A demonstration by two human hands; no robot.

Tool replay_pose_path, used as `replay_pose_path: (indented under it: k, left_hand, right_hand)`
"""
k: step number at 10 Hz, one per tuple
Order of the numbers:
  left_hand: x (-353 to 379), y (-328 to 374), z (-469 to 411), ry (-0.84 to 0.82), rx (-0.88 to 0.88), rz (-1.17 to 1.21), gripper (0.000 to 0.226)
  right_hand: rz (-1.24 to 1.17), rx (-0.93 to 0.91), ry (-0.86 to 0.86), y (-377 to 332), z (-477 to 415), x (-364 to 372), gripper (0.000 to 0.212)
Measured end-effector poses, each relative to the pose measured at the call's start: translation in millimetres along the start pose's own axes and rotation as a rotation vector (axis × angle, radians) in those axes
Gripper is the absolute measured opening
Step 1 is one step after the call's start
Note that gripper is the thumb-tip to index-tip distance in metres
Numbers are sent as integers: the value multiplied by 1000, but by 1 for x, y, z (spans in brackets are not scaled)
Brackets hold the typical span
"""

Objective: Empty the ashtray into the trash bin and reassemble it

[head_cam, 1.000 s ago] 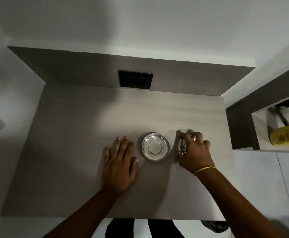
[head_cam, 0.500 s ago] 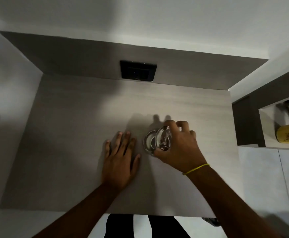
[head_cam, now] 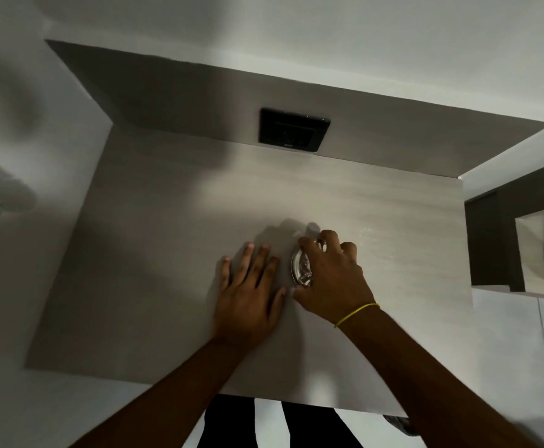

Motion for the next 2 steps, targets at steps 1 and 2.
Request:
replay_pose_path:
  k: [1,2]
  left_hand:
    - [-1,-1,-2,-36,5,-10,64]
    - [-9,-1,-4,-37,21,-5,63]
  right_hand:
    - [27,3,-18,-2,1,-5,91]
    - [31,0,-20,-2,10,-21,109]
Point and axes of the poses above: each hand's wrist, its own z-axis away from the middle knuckle, its own x-axis out of the palm, y = z × x, the point moved 9 cm from there along -z, towards the middle knuckle, and after that the axes turned 15 degrees about x, right-handed, at the moved point
